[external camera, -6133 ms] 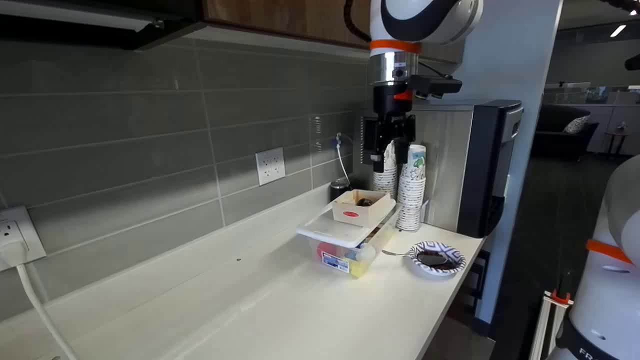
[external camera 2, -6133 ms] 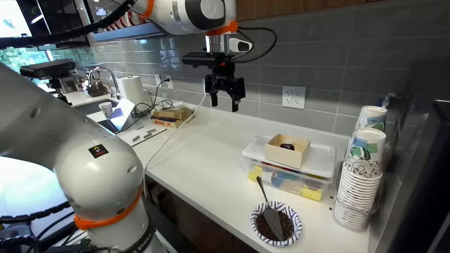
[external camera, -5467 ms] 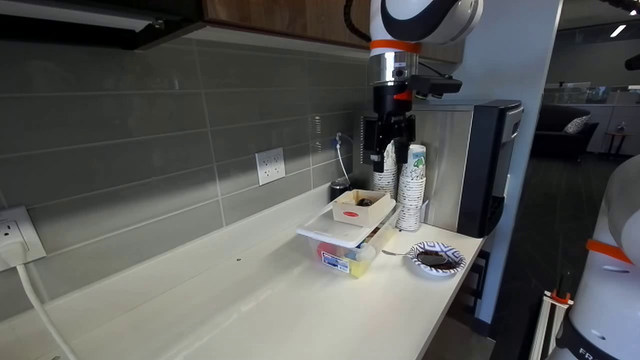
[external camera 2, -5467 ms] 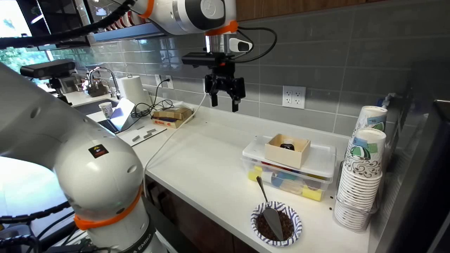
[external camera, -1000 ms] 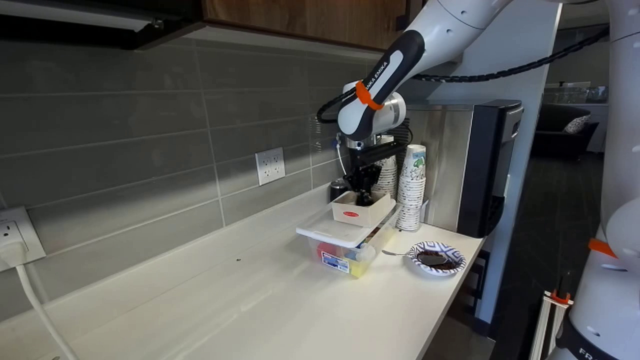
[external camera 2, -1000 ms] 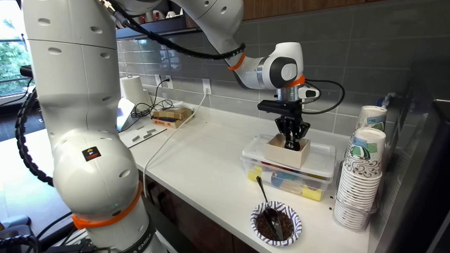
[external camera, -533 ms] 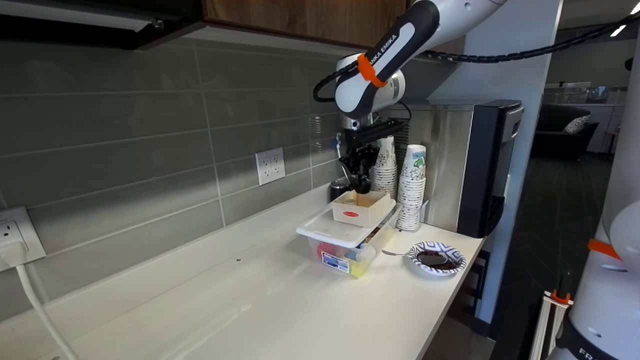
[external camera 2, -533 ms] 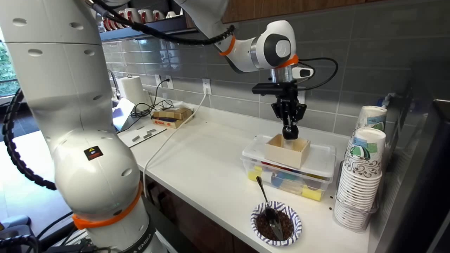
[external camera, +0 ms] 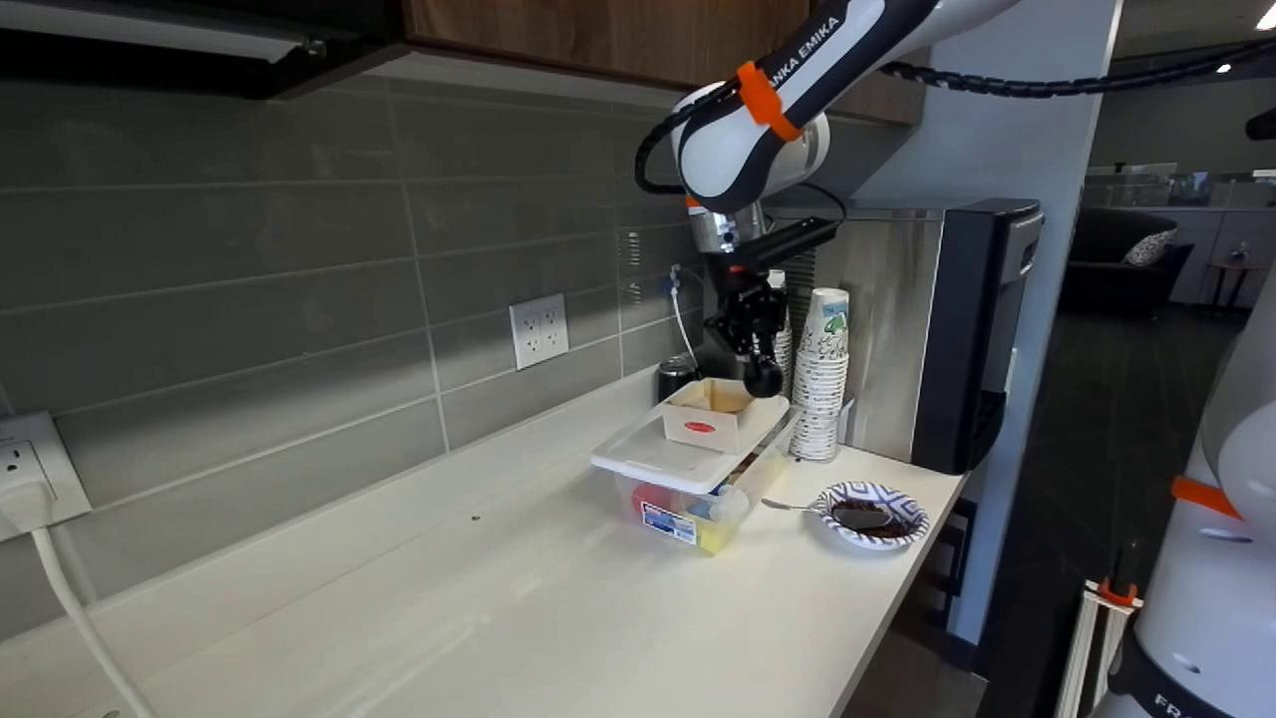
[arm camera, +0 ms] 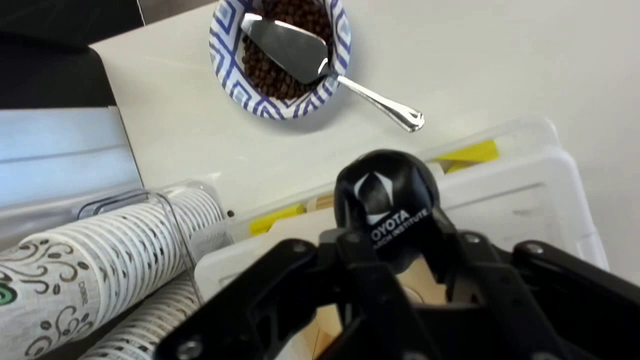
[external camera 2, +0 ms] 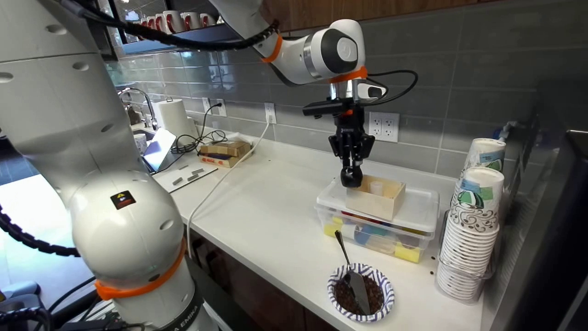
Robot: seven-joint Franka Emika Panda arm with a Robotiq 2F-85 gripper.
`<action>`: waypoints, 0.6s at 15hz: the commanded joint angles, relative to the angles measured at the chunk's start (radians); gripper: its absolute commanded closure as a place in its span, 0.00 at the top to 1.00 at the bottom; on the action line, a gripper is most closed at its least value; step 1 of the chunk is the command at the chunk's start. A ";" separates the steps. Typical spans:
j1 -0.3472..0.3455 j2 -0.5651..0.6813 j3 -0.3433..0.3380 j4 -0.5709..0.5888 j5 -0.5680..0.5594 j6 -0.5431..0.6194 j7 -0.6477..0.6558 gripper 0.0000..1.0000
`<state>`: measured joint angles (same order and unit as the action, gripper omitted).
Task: Remove the black object from the wooden box and put it on the counter
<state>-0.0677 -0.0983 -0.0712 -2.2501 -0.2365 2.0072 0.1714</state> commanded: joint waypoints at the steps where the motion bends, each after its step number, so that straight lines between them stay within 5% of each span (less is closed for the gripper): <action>1: 0.007 -0.188 0.021 -0.111 0.002 -0.089 -0.038 0.08; 9: 0.029 -0.466 0.058 -0.375 0.070 -0.146 -0.049 0.08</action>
<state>-0.0504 -0.4294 -0.0189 -2.4957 -0.2060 1.8485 0.1266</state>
